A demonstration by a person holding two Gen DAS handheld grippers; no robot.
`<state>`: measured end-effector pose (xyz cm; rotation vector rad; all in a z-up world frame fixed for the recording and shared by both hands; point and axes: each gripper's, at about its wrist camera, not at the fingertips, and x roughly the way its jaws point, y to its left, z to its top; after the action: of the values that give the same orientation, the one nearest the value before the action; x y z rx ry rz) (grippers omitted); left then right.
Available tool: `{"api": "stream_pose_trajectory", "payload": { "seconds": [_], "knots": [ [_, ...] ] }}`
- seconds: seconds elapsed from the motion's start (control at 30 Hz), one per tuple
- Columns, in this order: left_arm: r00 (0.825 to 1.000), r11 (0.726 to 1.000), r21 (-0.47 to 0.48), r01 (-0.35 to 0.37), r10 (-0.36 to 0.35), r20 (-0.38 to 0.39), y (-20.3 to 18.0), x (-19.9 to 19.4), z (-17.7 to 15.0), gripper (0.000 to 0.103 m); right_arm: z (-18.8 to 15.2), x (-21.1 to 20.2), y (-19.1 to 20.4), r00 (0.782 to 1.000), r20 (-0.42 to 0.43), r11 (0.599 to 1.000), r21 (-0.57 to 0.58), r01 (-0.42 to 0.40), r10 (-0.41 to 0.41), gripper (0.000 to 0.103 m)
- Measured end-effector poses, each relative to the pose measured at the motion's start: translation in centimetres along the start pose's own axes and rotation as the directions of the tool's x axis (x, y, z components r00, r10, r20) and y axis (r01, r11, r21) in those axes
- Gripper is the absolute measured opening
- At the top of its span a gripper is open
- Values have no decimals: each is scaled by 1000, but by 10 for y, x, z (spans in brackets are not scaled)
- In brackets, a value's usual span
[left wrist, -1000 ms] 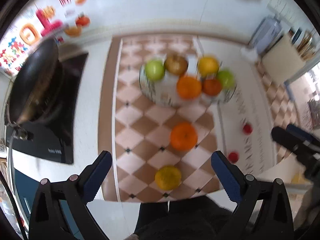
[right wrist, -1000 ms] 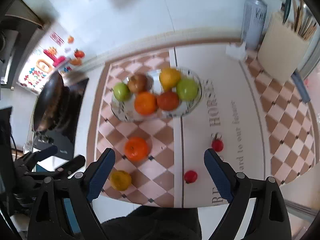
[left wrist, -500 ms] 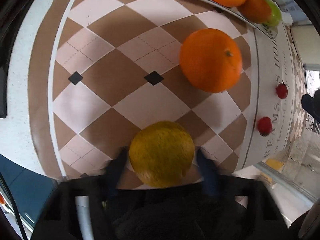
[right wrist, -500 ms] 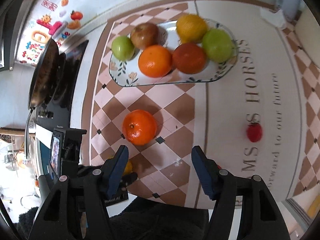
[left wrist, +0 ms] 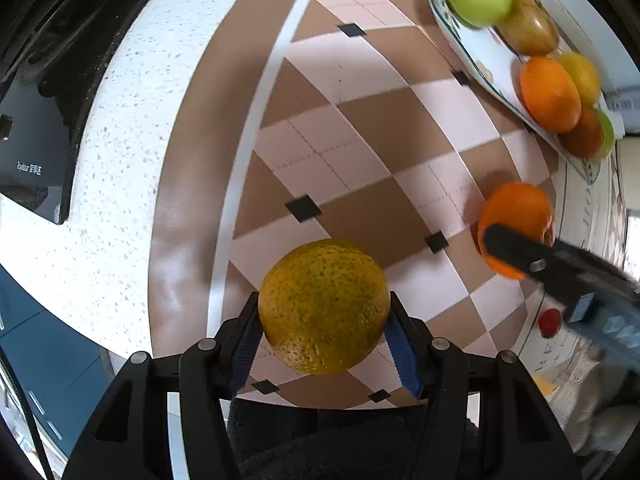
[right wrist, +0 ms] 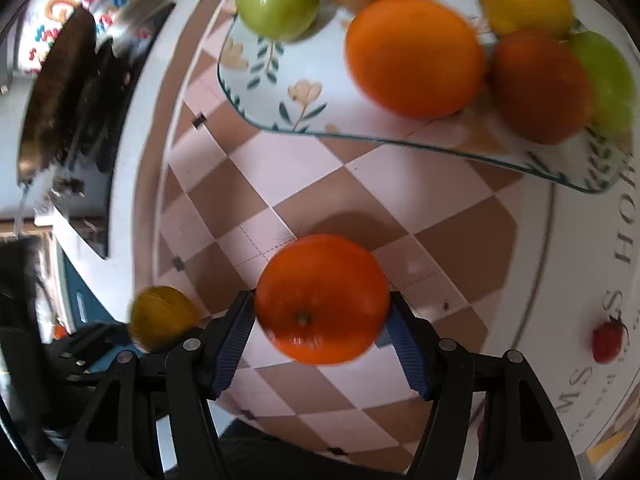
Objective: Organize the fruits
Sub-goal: 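Grasp the yellow citrus with the left tool while the right tool grasps the small orange, then place the yellow citrus on the plate with the left tool while the right tool places the small orange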
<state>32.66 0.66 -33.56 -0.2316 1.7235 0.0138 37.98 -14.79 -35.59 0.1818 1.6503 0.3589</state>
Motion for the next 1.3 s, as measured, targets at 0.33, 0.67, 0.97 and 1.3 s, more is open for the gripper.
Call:
{"api": "stream_pose_trajectory", "payload": {
  "seconds": [0.33,0.67,0.97,1.3],
  "knots": [
    [990,991,2,137,-137,24,-20,-41,18,55,-10,-31,-22,996,83,998,39,-44,40,66],
    [970,976,77,205,-213,118,-78,-95,111,56,12,-117,-79,965,249,982,149,-118,78,66],
    [988,988,60,143,-146,56,-91,-61,157,56,69,-159,-154,946,324,967,244,-74,-9,66],
    [992,992,22,126,-126,1,-95,-40,158,56,133,-149,-187,959,281,969,244,-29,-42,66]
  ]
}}
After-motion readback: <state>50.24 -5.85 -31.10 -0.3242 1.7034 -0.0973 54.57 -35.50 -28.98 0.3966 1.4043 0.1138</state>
